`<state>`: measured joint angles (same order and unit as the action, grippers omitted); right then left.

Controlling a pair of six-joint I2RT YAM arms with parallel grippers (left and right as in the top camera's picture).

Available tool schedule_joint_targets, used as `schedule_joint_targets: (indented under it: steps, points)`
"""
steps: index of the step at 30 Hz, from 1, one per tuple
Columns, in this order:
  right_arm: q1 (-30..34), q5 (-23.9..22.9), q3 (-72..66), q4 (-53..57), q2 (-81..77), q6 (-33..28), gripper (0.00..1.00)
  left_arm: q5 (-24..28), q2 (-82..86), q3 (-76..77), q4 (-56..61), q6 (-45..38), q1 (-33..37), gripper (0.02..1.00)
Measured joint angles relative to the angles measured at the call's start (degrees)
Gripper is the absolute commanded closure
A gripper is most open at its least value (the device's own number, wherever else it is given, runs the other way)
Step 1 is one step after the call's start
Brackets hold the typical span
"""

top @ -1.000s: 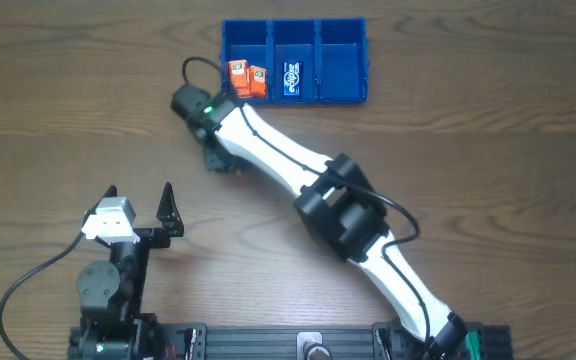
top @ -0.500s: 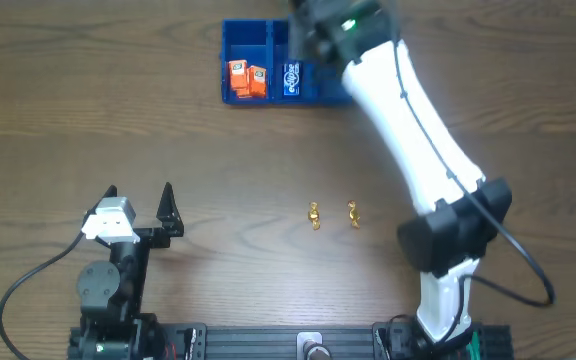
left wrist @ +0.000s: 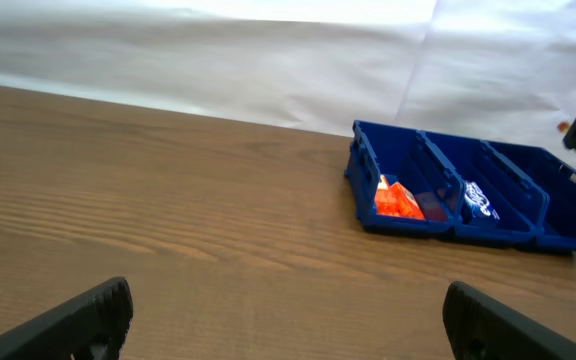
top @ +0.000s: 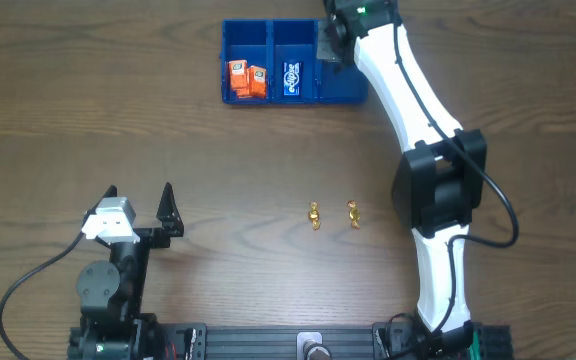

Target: Sort Candies Into Trays

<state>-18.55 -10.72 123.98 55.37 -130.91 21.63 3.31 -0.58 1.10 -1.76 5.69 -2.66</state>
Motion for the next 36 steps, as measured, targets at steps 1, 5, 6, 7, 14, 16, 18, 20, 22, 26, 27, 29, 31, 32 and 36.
schedule_joint_targets:
  steps: [1,5,6,7,14,16,18,20,22,26,27,29,31,32,36]
  points:
    - [0.00,0.15,-0.02,0.02,-0.48,0.00,0.809,0.00,0.00,0.00,0.00,0.00,0.00,0.020]
    - [0.09,0.46,-0.09,0.00,-0.90,-0.02,0.805,-0.02,0.00,0.00,0.00,0.00,0.00,0.020]
    - [0.13,0.48,-0.09,-0.07,-0.90,-0.02,0.803,0.00,0.00,0.00,0.00,0.00,0.00,0.020]
    - [0.17,0.48,-0.09,0.00,-0.90,-0.02,0.796,0.00,0.00,0.00,0.00,0.00,0.00,0.020]
    - [0.55,0.66,-0.09,0.44,-0.90,-0.44,0.314,0.00,0.00,0.00,0.00,0.00,0.00,0.020]
    - [0.66,0.66,-0.09,0.09,-0.90,-0.74,0.213,0.00,0.00,0.00,0.00,0.00,0.00,0.020]
    - [0.68,0.72,-0.09,-0.57,-0.90,-1.49,0.156,0.00,0.00,0.00,0.00,0.00,0.00,0.023]
    - [0.66,0.68,-0.09,-0.94,-0.90,-1.60,0.145,0.00,0.00,0.00,0.00,0.00,0.00,0.020]
    - [0.59,0.68,-0.09,-0.35,-0.90,-1.57,0.132,0.00,0.00,0.00,0.00,0.00,0.00,0.020]
    - [-0.11,0.63,-0.09,3.37,-0.81,-1.73,0.115,0.00,0.00,0.00,0.00,0.00,0.00,0.023]
    - [-0.55,0.63,-0.09,4.70,-0.68,-1.73,0.110,0.00,0.00,0.00,0.00,0.00,0.00,0.023]
    - [-1.77,0.63,-0.13,7.67,-0.11,-1.66,0.108,-0.02,0.00,0.00,0.00,0.00,0.00,0.020]
    - [-3.52,0.63,-1.03,9.88,1.42,-1.38,0.106,0.00,0.00,0.00,0.00,0.00,0.00,0.020]
    - [-4.68,0.68,-2.45,10.14,2.84,-1.07,0.106,0.00,0.00,0.00,0.00,0.00,0.00,0.020]
    - [-10.32,1.84,-18.47,4.11,14.34,1.53,0.108,0.00,0.00,0.00,-0.02,-0.02,0.00,0.020]
